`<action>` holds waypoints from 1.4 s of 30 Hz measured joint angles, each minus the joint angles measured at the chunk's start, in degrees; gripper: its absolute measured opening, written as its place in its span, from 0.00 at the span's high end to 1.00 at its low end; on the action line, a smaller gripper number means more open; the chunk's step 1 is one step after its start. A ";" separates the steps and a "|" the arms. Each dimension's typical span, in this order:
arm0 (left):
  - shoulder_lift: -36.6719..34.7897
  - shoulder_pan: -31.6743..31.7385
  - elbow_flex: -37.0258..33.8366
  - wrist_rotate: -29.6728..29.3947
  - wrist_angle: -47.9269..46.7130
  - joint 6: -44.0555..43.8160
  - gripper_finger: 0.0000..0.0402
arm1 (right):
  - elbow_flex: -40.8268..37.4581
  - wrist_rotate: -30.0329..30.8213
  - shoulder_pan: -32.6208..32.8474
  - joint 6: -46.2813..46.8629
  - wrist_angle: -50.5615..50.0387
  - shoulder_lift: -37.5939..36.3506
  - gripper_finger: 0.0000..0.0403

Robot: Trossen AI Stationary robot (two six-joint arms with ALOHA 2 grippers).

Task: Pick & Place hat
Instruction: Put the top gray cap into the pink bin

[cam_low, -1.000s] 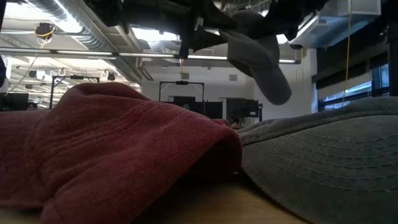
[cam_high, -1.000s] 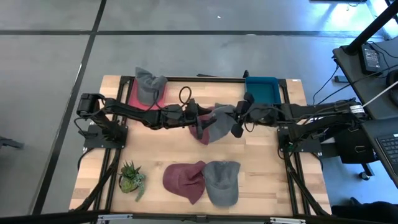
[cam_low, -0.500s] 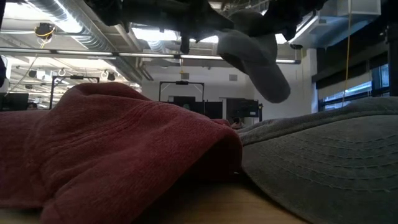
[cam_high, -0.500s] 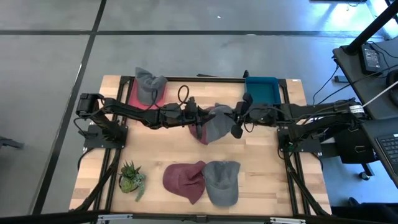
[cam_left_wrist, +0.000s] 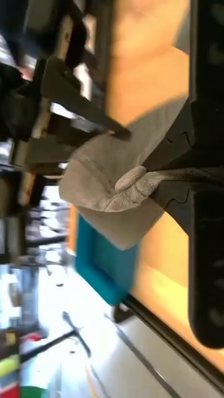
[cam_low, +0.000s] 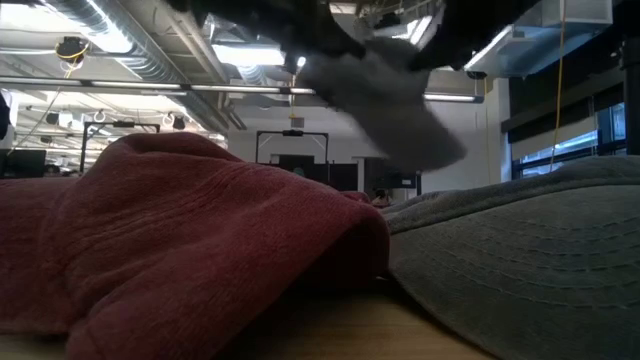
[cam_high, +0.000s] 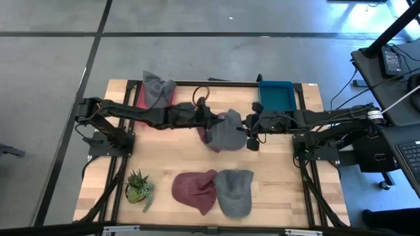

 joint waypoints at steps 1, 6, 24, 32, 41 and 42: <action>-0.24 0.39 2.02 -0.06 -4.90 0.62 0.99 | 0.00 2.05 0.00 1.13 -2.33 -0.17 0.69; -0.27 2.17 12.66 -0.24 -26.84 4.29 0.99 | 0.00 16.88 0.22 6.36 -13.67 -1.44 0.61; -0.25 4.09 37.19 -19.86 -75.12 32.73 0.99 | -13.45 20.91 4.20 23.08 -14.51 -7.46 0.60; -0.22 6.31 37.16 -23.54 -93.83 42.36 0.99 | -17.60 20.93 4.20 24.37 -8.16 -7.44 0.60; -0.18 9.31 34.46 -26.73 -98.27 45.44 0.99 | -17.66 20.93 4.20 23.06 -3.80 -7.44 0.60; -0.20 9.79 33.60 -25.91 -98.29 45.27 0.99 | -17.66 20.91 4.20 23.12 -3.66 -7.43 0.60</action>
